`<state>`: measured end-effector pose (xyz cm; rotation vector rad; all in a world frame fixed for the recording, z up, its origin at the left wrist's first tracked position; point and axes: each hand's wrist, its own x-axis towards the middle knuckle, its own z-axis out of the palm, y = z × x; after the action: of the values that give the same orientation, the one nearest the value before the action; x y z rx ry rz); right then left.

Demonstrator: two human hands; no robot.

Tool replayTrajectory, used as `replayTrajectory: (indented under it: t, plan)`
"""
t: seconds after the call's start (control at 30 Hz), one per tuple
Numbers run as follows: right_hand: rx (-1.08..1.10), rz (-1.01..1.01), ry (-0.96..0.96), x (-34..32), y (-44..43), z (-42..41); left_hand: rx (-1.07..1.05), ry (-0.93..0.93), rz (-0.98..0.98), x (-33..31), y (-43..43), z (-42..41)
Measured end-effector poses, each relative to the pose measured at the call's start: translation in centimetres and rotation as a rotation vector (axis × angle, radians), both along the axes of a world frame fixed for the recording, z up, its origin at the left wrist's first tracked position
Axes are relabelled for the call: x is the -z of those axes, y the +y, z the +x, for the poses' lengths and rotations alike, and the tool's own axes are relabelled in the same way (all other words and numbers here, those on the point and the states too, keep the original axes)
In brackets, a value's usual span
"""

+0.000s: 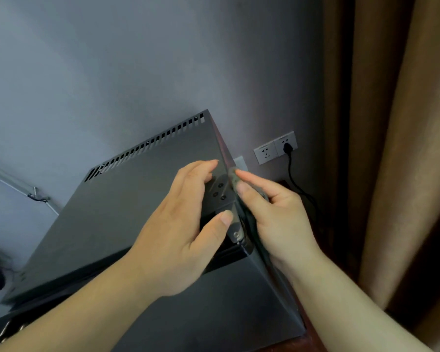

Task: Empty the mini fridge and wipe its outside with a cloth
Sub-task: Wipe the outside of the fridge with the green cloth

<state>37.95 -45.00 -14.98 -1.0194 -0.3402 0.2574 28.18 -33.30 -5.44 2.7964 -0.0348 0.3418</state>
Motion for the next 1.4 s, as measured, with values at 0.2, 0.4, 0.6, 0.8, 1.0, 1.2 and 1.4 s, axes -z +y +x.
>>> replayTrajectory:
  t: [0.2, 0.4, 0.6, 0.8, 1.0, 1.2, 1.4]
  plan:
    - [-0.012, -0.043, 0.043, 0.1, 0.4, 0.9, -0.005, -0.016, -0.037, 0.0, 0.2, 0.1]
    - [-0.003, -0.054, 0.018, -0.6, 0.7, 1.1, 0.000, -0.022, -0.072, 0.0, 0.2, 0.1]
    - [-0.009, -0.038, 0.090, -1.4, 1.2, 1.5, 0.004, -0.020, -0.082, 0.0, 0.2, 0.2]
    - [-0.023, -0.001, 0.086, -1.4, 0.7, 0.1, 0.014, -0.025, -0.092, -0.1, 0.2, 0.1]
    - [-0.021, -0.024, 0.098, -2.1, 1.3, 1.2, 0.000, -0.035, -0.075, -0.1, 0.1, 0.1]
    - [-0.075, -0.009, 0.163, 0.1, 0.3, -0.2, 0.007, -0.032, -0.056, -0.1, 0.3, 0.1]
    - [-0.037, -0.022, 0.117, 1.1, -0.4, -0.8, 0.028, 0.041, -0.075, -0.7, 1.0, 0.2]
